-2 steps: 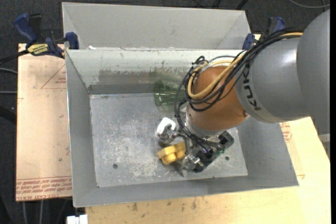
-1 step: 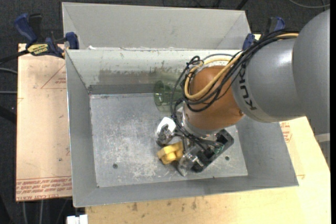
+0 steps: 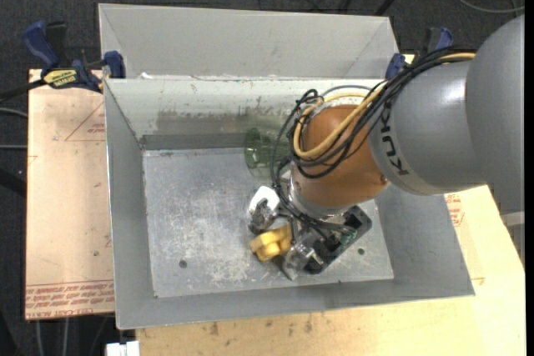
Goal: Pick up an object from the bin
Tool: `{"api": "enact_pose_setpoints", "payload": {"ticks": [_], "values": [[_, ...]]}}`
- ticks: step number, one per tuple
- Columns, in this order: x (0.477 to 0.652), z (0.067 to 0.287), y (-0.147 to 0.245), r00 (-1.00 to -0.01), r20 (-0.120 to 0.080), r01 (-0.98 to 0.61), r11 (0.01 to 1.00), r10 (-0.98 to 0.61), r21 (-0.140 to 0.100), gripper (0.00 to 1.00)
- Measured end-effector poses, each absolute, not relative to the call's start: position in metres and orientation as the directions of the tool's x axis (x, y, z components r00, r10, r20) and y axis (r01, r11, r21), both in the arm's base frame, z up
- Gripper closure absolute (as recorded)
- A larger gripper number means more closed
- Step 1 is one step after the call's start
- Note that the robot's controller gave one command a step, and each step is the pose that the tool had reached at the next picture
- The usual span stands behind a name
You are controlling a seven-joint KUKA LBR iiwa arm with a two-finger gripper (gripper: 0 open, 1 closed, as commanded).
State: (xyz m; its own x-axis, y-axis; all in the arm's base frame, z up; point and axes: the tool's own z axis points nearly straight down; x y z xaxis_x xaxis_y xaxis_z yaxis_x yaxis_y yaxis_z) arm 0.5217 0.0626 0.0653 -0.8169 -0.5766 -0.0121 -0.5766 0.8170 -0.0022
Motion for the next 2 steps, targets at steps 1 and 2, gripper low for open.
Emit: {"api": "enact_pose_setpoints", "payload": {"ticks": [1,2], "values": [[0.518,0.071,0.062,-0.814,0.001,-0.580,0.814,-0.580,0.002,1.00],[0.519,0.085,0.061,-0.815,-0.003,-0.579,0.815,-0.579,-0.001,1.00]]}}
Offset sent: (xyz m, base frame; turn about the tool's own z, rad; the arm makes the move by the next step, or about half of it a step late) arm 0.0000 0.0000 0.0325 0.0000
